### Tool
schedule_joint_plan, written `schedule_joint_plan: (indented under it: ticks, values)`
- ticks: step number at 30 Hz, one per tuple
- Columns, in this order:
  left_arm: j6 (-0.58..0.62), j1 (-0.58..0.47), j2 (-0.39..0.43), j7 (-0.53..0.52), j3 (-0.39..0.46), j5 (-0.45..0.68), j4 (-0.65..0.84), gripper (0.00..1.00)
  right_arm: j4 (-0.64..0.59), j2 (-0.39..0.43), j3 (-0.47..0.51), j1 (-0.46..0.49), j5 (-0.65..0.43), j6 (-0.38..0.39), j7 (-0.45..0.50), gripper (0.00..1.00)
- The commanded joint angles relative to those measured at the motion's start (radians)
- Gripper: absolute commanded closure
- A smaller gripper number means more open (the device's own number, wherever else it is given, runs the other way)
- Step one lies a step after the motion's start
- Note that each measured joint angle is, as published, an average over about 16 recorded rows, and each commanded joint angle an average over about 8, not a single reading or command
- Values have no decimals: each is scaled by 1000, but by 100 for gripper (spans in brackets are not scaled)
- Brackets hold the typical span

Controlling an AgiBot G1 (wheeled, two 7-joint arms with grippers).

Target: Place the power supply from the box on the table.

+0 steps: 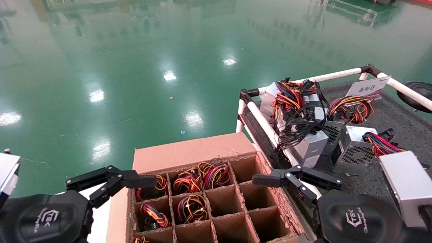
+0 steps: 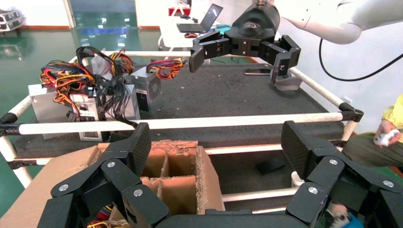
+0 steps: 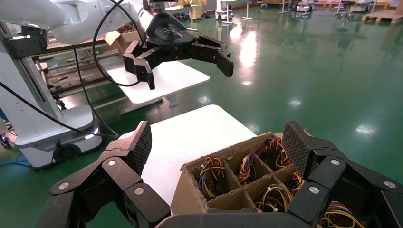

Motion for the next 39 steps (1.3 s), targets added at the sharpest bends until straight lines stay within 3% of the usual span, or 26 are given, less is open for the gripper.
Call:
schedule_joint_plan:
  ticks: [1,2,3,10,11,39]
  values:
    - [0,0,0,0,0,0,0,0,0,0,0,0,0,0,0,0]
    - [0,0,0,0,0,0,0,0,0,0,0,0,0,0,0,0]
    - [0,0,0,0,0,0,0,7,0,0,0,0,0,0,0,0]
    - [0,0,0,0,0,0,0,94,0,0,0,0,0,0,0,0]
    - [0,0,0,0,0,0,0,100,0,0,0,0,0,0,0,0]
    - [0,0,0,0,0,0,0,100,0,0,0,0,0,0,0,0]
